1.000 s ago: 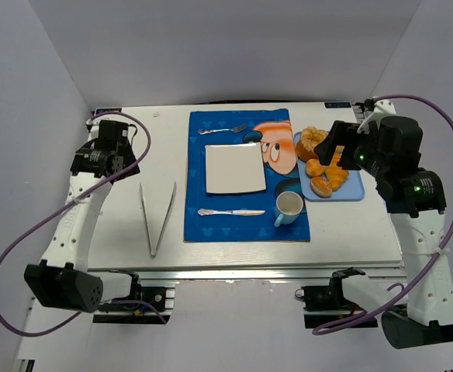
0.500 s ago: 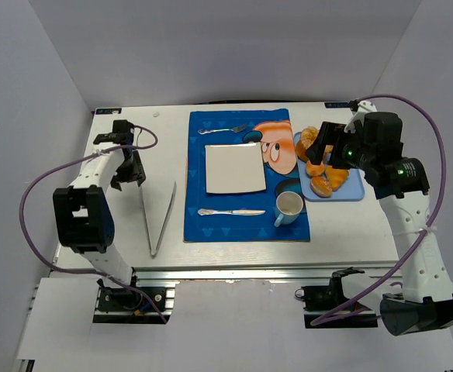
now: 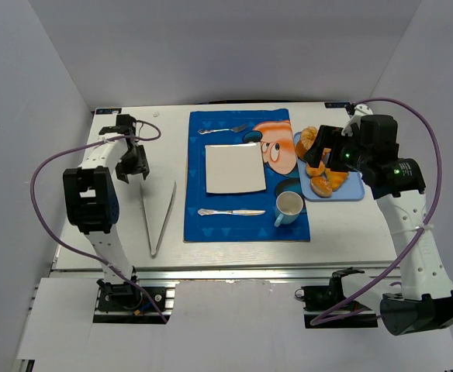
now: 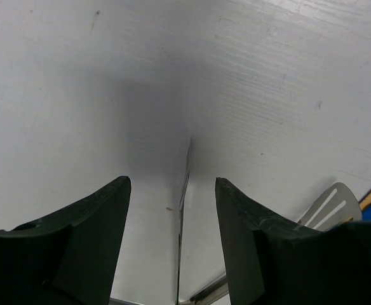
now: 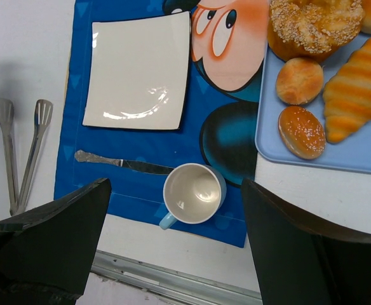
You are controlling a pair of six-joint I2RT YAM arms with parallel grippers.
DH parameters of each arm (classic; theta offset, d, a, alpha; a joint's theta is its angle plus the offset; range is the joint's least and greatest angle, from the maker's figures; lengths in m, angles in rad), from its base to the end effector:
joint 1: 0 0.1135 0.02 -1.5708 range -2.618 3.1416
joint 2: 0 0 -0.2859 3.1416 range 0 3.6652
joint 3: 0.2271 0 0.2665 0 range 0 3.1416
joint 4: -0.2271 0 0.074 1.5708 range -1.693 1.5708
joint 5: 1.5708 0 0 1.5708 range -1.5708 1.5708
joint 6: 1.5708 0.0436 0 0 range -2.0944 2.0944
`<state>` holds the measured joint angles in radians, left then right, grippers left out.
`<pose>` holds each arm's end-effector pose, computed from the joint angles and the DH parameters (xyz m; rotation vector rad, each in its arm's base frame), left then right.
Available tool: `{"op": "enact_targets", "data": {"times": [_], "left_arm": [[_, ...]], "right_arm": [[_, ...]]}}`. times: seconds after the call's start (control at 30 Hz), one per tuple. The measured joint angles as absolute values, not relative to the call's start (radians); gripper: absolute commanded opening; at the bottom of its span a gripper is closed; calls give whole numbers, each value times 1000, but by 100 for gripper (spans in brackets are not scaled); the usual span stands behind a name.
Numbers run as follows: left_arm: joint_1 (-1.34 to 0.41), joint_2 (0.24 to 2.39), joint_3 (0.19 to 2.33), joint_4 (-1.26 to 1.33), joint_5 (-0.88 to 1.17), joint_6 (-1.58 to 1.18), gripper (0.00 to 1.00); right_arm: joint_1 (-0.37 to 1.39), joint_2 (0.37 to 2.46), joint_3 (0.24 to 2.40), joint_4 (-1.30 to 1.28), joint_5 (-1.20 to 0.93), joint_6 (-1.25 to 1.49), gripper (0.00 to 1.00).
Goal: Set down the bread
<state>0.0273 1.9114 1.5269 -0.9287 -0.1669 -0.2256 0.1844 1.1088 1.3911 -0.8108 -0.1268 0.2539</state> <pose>0.4082 0.0184 0.2281 -0.3917 2.8356 0.2015 0.2216 0.0469 0.4403 -0.0035 2.1195 0.3956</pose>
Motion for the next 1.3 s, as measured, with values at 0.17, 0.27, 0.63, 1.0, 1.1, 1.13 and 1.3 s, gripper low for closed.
{"op": "enact_targets", "data": {"times": [0.17, 0.27, 0.63, 1.0, 1.1, 1.13, 1.3], "left_arm": [[27, 1974, 1527, -928, -143, -221, 61], [27, 1982, 1525, -926, -134, -217, 60], [27, 2004, 1498, -927, -129, -208, 22], [38, 2028, 1592, -1005, -139, -249, 0], [40, 2025, 1694, -1018, -141, -302, 0], [41, 2020, 1724, -1021, -141, -322, 0], [43, 1988, 1901, -1093, -131, -418, 0]], "right_arm": [[185, 1113, 1391, -810, -126, 253, 89], [184, 1117, 1391, -810, -126, 253, 89], [185, 1119, 1391, -810, -120, 253, 89], [186, 1118, 1375, -794, -154, 254, 89], [203, 1119, 1359, -786, -183, 255, 89], [215, 1121, 1359, -783, -187, 255, 89], [376, 1183, 1400, -760, -159, 255, 89]]}}
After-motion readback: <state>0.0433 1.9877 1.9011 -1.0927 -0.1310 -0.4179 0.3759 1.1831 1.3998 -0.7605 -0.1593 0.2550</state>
